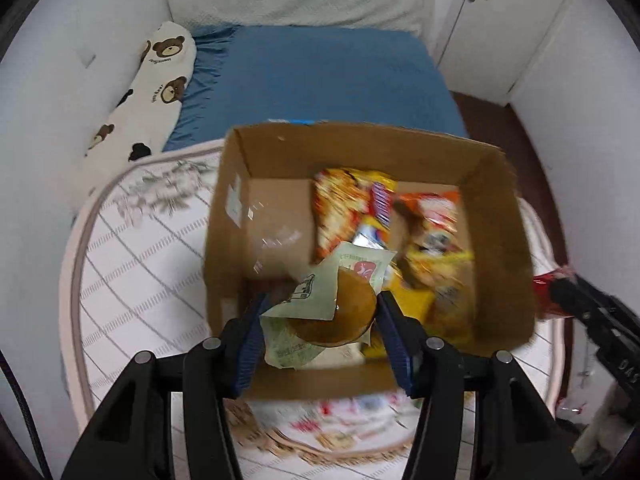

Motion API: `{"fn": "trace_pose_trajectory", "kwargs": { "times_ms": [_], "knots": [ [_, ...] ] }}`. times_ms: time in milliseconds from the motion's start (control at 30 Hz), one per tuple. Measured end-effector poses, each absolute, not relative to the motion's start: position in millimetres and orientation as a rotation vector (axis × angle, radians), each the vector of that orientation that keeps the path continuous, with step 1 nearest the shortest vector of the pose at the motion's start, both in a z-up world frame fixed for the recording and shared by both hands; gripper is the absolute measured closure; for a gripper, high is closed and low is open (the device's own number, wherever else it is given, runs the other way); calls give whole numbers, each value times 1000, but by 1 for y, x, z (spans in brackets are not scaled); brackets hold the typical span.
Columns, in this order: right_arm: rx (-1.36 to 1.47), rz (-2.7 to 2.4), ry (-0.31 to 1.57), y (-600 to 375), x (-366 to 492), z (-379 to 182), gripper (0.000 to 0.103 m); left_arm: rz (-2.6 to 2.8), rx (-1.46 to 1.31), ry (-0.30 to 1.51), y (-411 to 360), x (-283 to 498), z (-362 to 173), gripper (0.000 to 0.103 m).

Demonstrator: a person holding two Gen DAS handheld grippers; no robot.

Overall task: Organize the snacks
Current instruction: 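Carry both items into the box and open both tools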

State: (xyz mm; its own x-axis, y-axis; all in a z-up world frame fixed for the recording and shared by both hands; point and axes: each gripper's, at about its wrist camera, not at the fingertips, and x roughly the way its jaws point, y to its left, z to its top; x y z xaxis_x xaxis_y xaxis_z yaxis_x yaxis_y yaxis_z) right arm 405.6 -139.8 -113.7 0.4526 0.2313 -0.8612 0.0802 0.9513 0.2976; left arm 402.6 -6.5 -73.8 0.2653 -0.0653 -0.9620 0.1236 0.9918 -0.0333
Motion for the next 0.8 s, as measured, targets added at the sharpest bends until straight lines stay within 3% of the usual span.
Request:
{"fn": "trace_pose_trajectory", "kwargs": {
  "times_ms": [200, 500, 567, 600, 633, 800],
  "knots": [
    [288, 31, 1200, -149, 453, -147, 58, -72, 153, 1402, 0, 453, -124, 51],
    [200, -6, 1309, -136, 455, -188, 55, -27, 175, 1522, 9, 490, -185, 49],
    [201, -32, 1338, -136, 457, -195, 35, -23, 160, 1537, 11, 493, -189, 49],
    [190, -52, 1343, -136, 458, -196, 15, -30, 158, 1535, 11, 493, -190, 49],
    [178, -65, 1345, -135, 459, -197, 10, -31, 147, 1530, 12, 493, -190, 47],
    [99, -94, 1356, -126, 459, -196, 7, -35, 126, 1525, 14, 490, -189, 44]
  ]
}}
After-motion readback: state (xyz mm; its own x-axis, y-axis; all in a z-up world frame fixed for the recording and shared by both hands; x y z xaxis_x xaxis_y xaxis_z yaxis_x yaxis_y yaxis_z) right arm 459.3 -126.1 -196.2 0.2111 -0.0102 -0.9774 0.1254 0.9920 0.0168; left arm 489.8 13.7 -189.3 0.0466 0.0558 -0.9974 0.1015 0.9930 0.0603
